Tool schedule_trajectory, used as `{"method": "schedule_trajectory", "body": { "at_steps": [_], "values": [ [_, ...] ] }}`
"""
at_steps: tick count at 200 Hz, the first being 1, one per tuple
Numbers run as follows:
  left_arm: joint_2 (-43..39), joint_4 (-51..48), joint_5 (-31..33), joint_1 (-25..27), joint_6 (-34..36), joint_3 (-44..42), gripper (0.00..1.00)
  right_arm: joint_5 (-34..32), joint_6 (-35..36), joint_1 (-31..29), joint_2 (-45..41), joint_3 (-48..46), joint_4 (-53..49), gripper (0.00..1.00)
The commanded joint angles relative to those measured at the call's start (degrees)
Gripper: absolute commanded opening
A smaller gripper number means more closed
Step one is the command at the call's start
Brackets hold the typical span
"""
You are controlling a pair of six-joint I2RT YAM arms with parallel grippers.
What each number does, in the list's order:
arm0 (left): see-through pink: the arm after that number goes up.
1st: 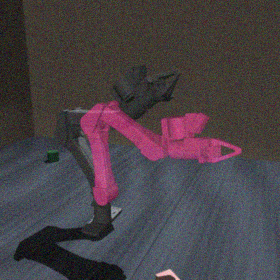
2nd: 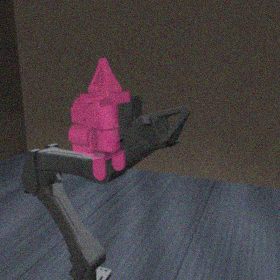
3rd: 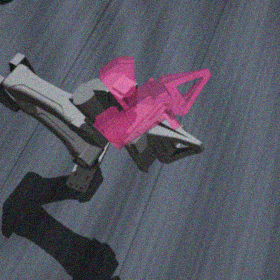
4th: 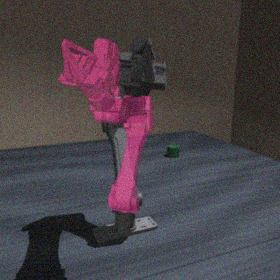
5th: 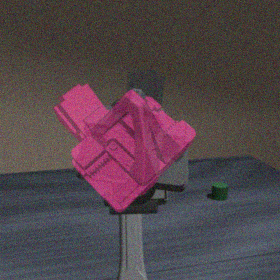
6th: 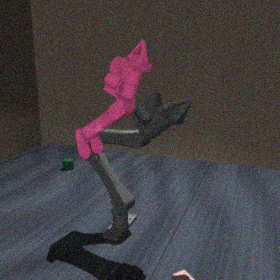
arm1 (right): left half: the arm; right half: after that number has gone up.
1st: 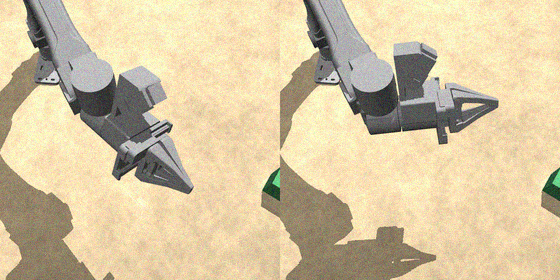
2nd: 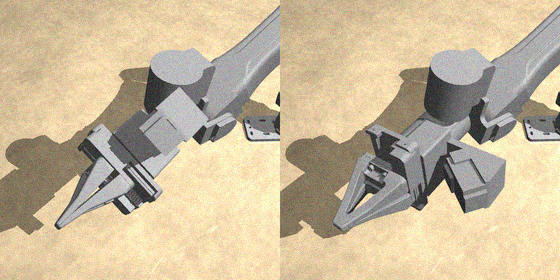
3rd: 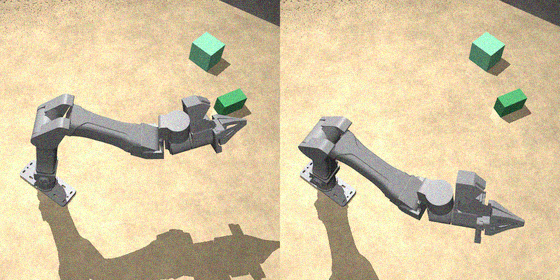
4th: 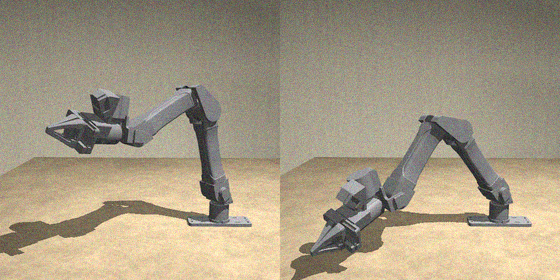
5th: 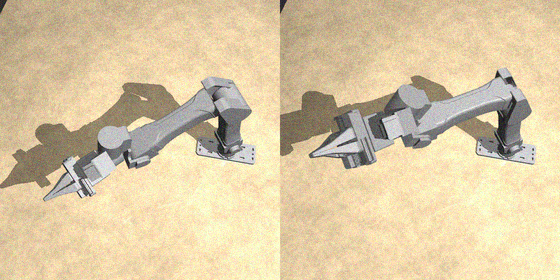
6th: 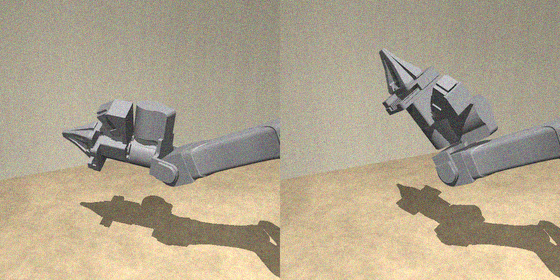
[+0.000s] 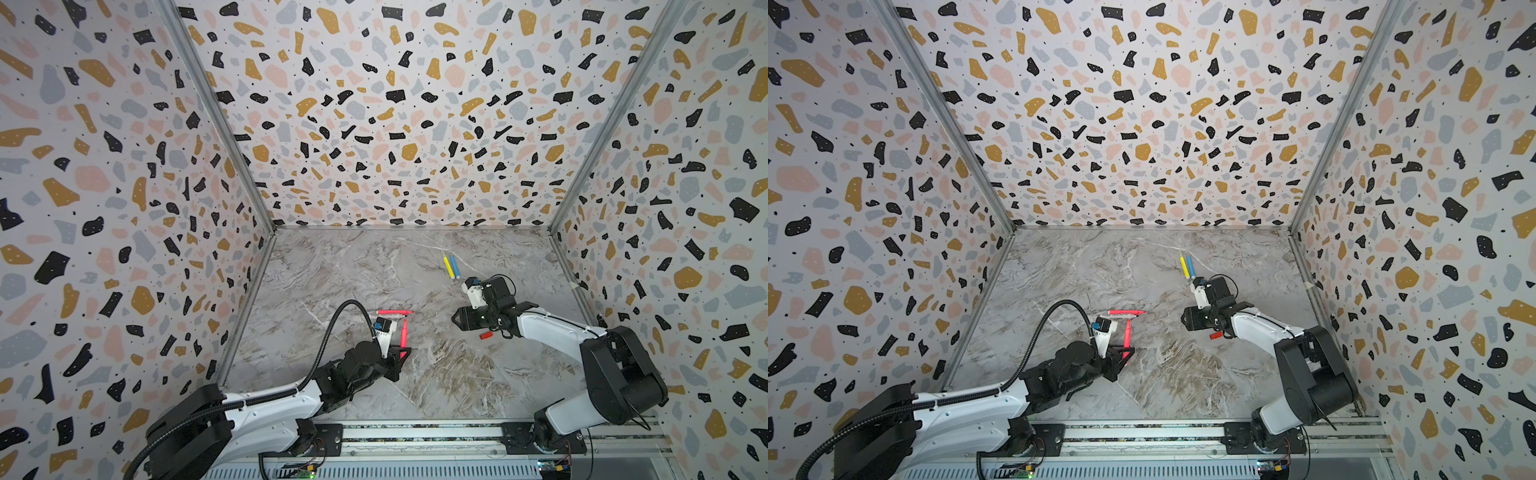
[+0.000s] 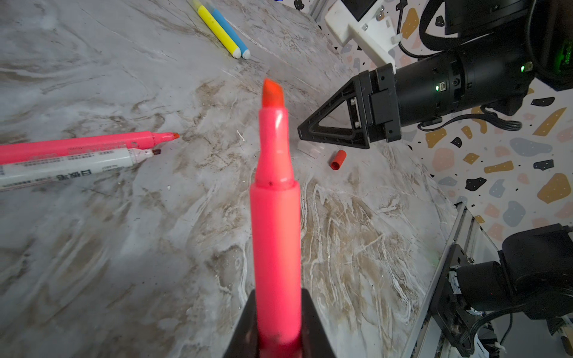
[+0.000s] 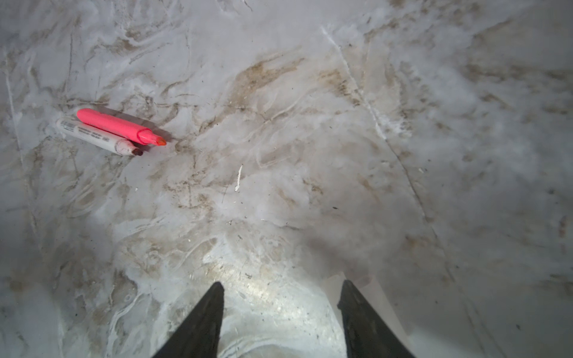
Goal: Insert the pens into the pen caps
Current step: 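Open the right gripper and move it over the standing clear caps, then lower the right gripper onto a clear cap and close on it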
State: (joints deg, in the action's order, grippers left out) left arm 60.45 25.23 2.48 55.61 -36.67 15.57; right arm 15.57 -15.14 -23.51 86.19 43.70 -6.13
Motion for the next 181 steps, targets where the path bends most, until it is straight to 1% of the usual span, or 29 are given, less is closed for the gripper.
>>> {"method": "schedule_trajectory", "body": {
  "at_steps": [1, 92, 136, 181],
  "values": [
    [-0.77, 1.23, 0.90, 0.02, 1.05, -0.62, 0.00, -1.49, 1.64, 0.22, 0.19, 1.02, -1.89, 0.60],
    [-0.76, 0.78, 0.93, 0.02, 0.98, -0.15, 0.00, -2.38, 3.04, 0.22, 0.78, -0.80, -2.05, 0.59],
    [-0.67, 1.05, 0.86, 0.02, 0.82, -0.03, 0.00, -4.38, 3.36, 0.22, 1.25, -1.33, -2.13, 0.59],
    [-0.55, 0.87, 0.77, 0.02, 0.92, 0.24, 0.00, -4.03, 3.14, 0.04, 0.91, -2.19, -2.18, 0.58]
  ]
}}
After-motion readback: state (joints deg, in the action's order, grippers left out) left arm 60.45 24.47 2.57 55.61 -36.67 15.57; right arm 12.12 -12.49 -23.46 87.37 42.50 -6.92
